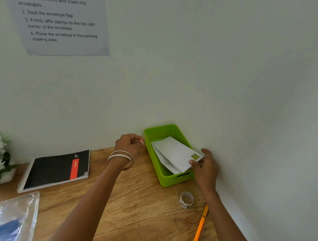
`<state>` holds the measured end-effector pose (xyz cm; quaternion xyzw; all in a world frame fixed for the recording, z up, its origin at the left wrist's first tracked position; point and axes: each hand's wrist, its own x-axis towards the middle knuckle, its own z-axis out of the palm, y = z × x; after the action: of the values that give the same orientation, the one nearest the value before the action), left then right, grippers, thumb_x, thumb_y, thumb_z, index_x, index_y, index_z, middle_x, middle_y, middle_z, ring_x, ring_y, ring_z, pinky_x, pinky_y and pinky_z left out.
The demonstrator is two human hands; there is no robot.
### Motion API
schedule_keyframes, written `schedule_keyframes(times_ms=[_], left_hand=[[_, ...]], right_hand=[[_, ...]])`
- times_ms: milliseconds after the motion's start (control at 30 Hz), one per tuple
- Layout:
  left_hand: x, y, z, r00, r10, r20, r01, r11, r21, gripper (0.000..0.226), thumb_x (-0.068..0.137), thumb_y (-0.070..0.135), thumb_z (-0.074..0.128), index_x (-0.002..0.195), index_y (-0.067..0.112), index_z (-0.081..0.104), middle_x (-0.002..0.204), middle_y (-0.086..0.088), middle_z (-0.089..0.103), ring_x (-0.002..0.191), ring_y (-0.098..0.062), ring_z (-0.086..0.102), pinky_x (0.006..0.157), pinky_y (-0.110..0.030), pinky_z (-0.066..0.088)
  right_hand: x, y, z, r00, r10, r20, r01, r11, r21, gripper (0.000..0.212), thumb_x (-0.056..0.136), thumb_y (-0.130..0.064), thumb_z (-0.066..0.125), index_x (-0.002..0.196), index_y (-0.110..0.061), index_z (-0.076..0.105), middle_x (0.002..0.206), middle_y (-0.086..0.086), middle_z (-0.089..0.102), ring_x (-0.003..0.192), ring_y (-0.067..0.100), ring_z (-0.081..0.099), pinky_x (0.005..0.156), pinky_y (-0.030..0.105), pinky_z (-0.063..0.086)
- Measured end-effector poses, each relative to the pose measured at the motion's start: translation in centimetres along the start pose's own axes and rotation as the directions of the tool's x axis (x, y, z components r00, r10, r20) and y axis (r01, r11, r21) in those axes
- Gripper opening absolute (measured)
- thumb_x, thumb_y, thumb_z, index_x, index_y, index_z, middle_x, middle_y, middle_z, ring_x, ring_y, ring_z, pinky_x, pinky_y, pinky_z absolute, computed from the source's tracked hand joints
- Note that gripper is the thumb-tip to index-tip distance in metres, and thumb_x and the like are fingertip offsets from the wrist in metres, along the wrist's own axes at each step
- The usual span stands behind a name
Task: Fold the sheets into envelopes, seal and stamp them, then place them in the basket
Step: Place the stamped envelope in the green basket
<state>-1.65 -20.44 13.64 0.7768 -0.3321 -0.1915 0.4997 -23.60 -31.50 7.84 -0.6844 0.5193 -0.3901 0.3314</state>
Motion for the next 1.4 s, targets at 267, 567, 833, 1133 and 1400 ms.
schedule_keyframes(times_ms=[267,567,833,1133,1400], left_hand=[[-0.9,-1.6,-1.2,0.999,-0.044,-0.013,0.044,0.998,-0.047,0.021,0.083,0.007,0.064,0.075,0.025,0.068,0.074,-0.004,0.072,0.069,-0.019,0.070,0.081,-0.038,0.056],[-2.1,-2.0,-3.0,1.000,0.015,-0.026,-0.011,0.990,0.140,0.011,0.085,0.012,0.063,0.091,0.018,0.070,0.082,-0.006,0.071,0.076,-0.019,0.067,0.078,-0.028,0.052],[-4.0,-2.6,-3.2,0.974,0.222,-0.036,-0.204,0.938,0.282,0.017,0.090,0.013,0.056,0.101,0.018,0.068,0.093,-0.001,0.070,0.083,-0.013,0.061,0.072,-0.017,0.045],[-4.5,-1.7,-7.2,0.866,0.485,-0.123,-0.346,0.758,0.553,0.022,0.089,0.014,0.055,0.108,0.019,0.065,0.107,0.000,0.065,0.103,-0.021,0.056,0.085,-0.039,0.048],[-8.6,-5.3,0.2,0.899,0.373,0.228,-0.436,0.804,0.405,0.020,0.082,0.038,0.053,0.091,0.028,0.067,0.086,0.008,0.068,0.082,-0.016,0.061,0.076,-0.040,0.049]], right_hand=[[0.9,-0.1,1.3,0.999,0.032,0.013,-0.031,0.999,-0.040,0.016,0.083,-0.012,0.071,0.091,-0.002,0.062,0.052,-0.004,0.060,0.042,0.000,0.058,0.059,0.019,0.045],[0.2,0.5,1.5,0.999,-0.049,-0.004,0.044,0.940,-0.339,0.022,0.091,-0.023,0.062,0.101,-0.004,0.068,0.092,0.019,0.069,0.086,0.034,0.065,0.070,0.033,0.047],[-4.1,-2.5,2.7,0.824,-0.565,0.041,0.547,0.775,-0.316,0.023,0.089,-0.021,0.055,0.105,-0.010,0.068,0.099,0.013,0.056,0.092,0.021,0.049,0.073,0.027,0.040],[-6.1,-5.8,4.7,0.808,-0.583,0.086,0.584,0.773,-0.249,0.018,0.090,-0.030,0.057,0.092,-0.016,0.069,0.080,0.000,0.067,0.076,0.022,0.059,0.064,0.037,0.046],[-8.0,2.2,0.6,0.985,-0.131,-0.117,0.089,0.948,-0.306,0.009,0.078,-0.013,0.075,0.078,-0.008,0.068,0.071,0.014,0.066,0.068,0.037,0.062,0.060,0.039,0.048]])
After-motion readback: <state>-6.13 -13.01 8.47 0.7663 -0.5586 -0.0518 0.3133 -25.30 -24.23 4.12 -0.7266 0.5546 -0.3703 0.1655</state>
